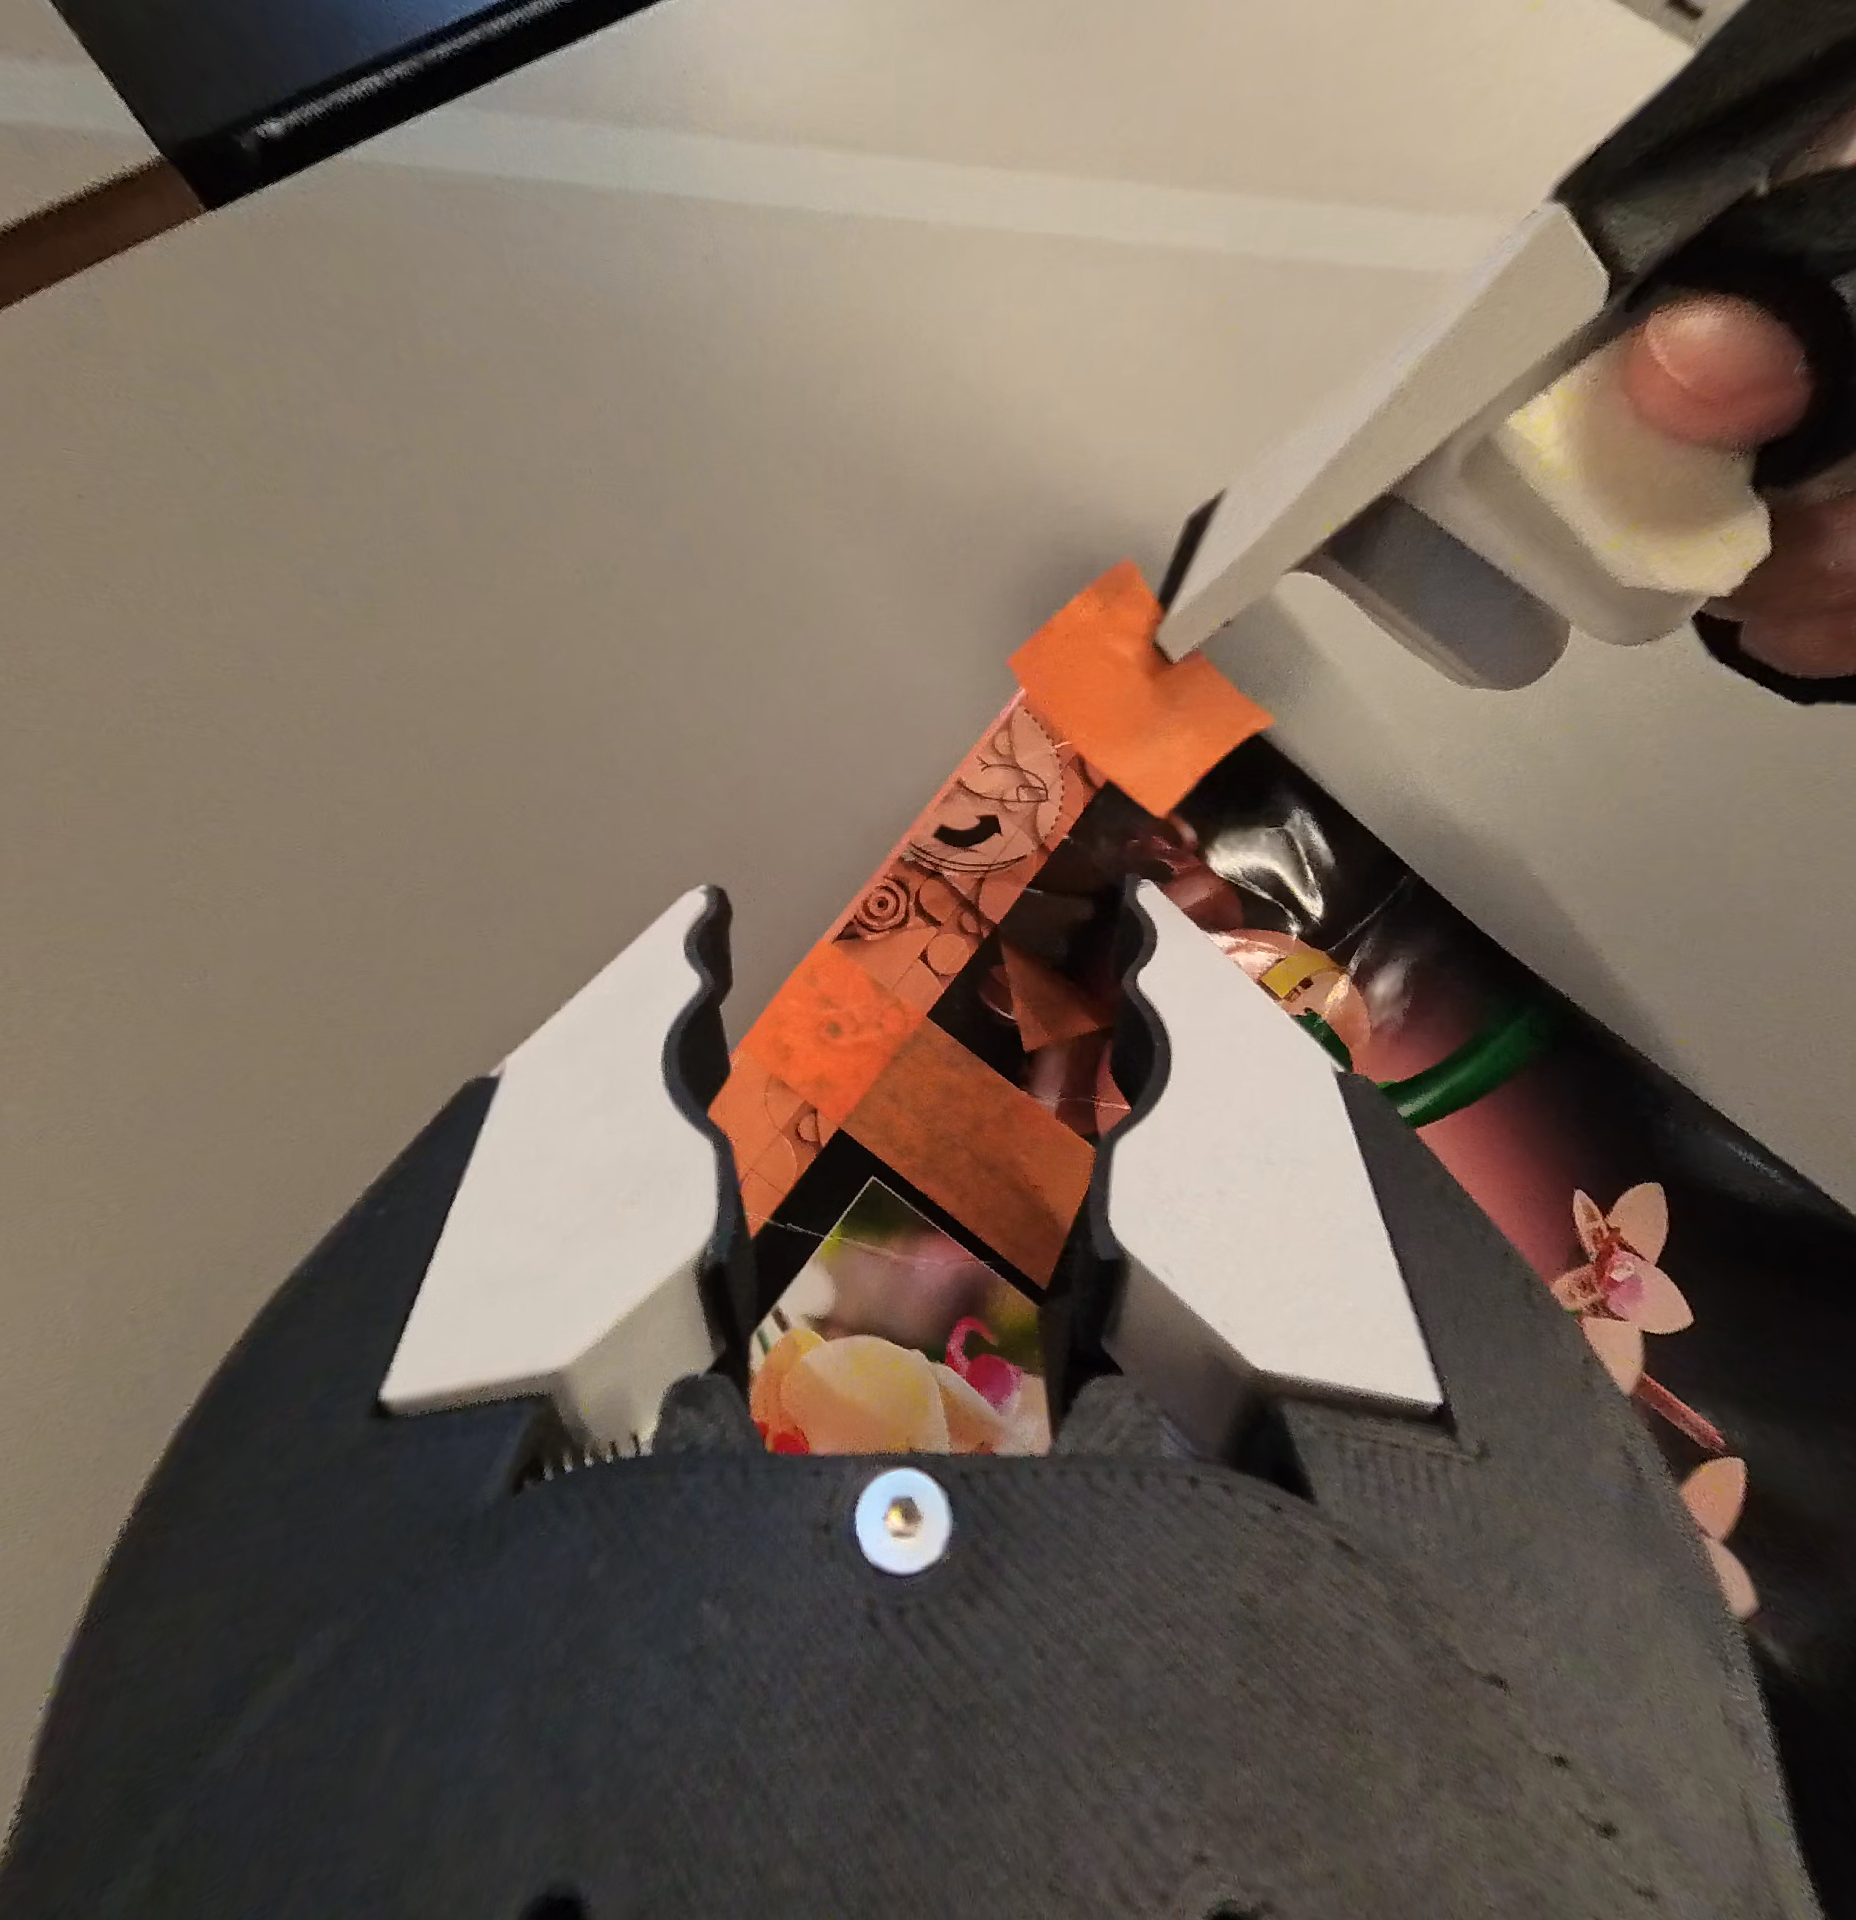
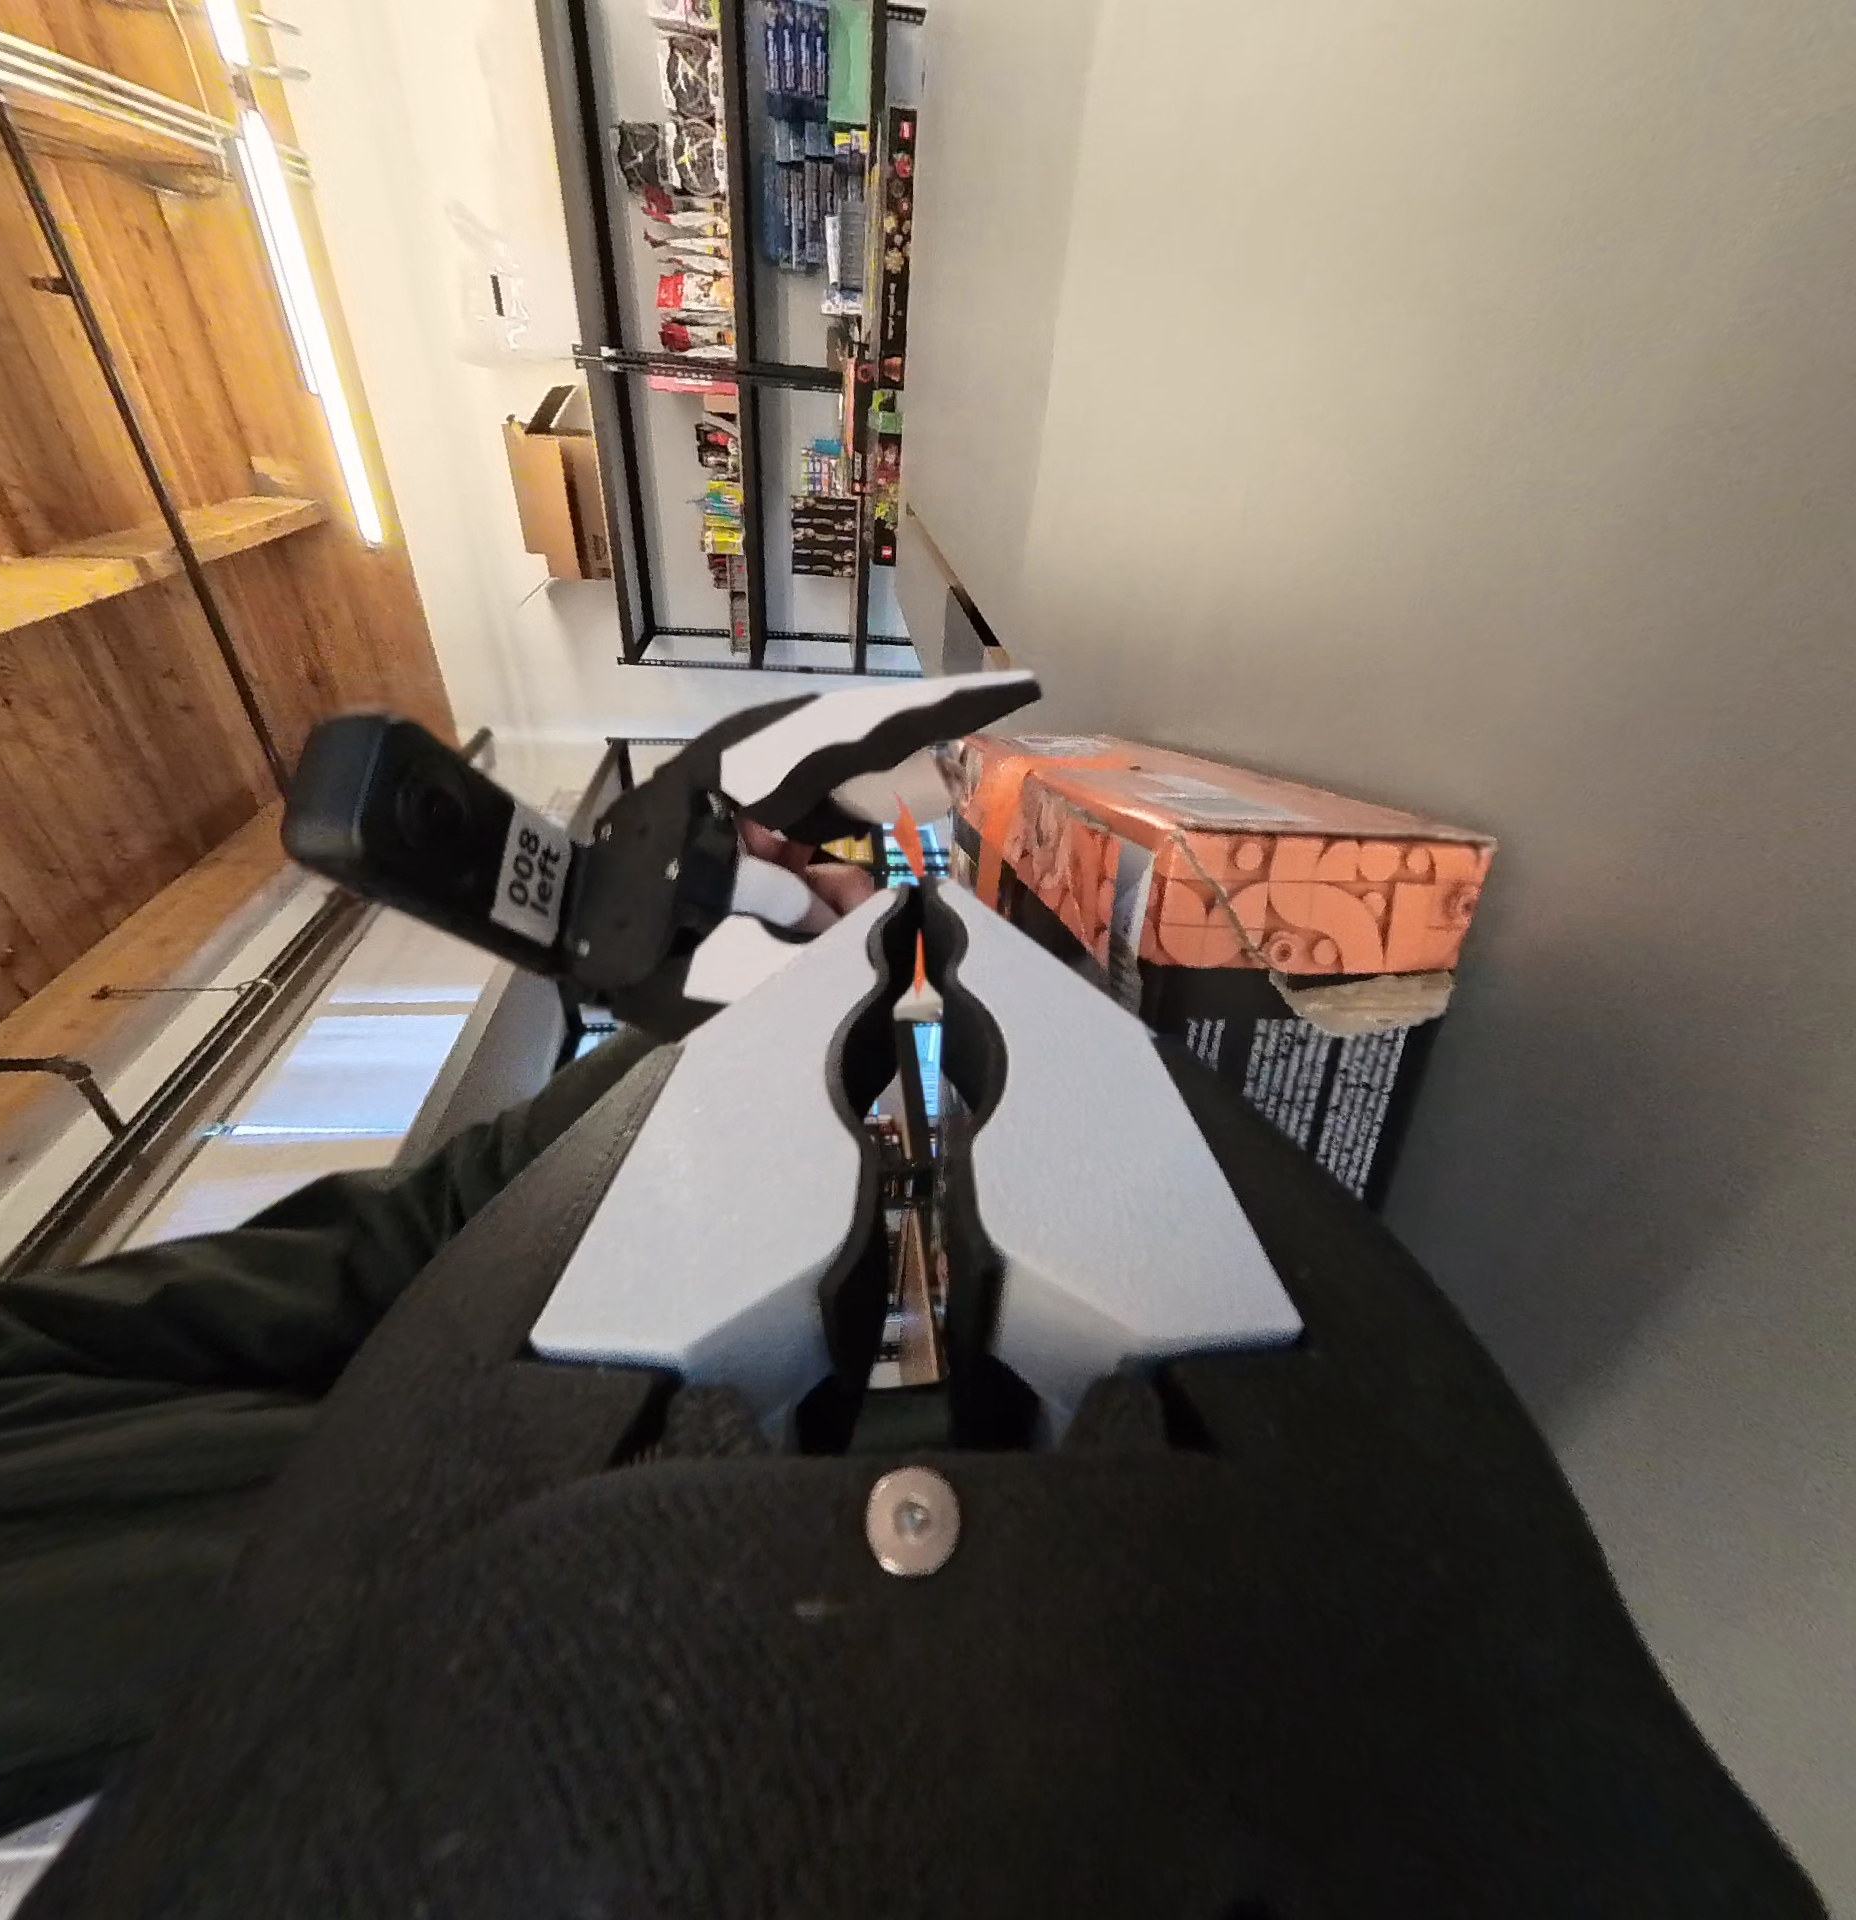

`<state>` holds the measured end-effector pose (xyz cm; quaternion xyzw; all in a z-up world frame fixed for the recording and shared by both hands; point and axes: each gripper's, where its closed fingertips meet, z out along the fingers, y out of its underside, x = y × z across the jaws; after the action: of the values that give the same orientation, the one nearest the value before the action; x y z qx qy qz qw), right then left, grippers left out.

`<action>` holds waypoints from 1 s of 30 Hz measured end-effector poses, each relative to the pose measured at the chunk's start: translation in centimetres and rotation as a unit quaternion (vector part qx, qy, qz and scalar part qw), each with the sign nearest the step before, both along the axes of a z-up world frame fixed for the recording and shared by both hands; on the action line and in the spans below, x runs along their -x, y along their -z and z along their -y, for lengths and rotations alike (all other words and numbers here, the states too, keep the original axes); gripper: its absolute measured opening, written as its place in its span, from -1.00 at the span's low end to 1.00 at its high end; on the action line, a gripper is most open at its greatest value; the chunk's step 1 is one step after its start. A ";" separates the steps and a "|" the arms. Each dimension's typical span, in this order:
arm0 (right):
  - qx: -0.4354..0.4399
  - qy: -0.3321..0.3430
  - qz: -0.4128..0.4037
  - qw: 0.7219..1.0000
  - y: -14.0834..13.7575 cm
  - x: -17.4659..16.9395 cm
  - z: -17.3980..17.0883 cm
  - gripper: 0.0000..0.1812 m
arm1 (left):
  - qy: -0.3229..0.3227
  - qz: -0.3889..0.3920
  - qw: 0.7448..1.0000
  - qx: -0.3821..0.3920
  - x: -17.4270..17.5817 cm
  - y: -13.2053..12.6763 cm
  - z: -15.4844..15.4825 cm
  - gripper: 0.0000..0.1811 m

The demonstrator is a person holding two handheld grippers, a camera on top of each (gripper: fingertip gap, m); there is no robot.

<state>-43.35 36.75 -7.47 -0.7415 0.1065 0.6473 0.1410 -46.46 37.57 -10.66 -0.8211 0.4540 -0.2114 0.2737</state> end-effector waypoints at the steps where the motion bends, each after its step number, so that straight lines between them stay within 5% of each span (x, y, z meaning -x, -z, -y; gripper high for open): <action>1: 0.001 -0.003 0.004 1.000 0.0 0.2 -0.2 -1.00 | -0.001 0.001 1.000 -0.014 0.0 -0.1 0.1 -0.19; 12: 0.027 -0.094 0.091 0.991 1.7 3.6 -0.3 -1.00 | 0.003 0.015 1.000 -0.019 0.1 0.2 -0.3 -0.13; 30: -0.016 -0.148 0.239 0.959 3.6 3.7 0.1 -1.00 | 0.016 0.029 0.999 -0.030 0.8 -0.3 0.2 -0.13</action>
<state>-47.10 36.62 -11.04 -0.8798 -0.0516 0.4663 0.0763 -47.26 37.38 -10.36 -0.7983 0.4654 -0.2261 0.3083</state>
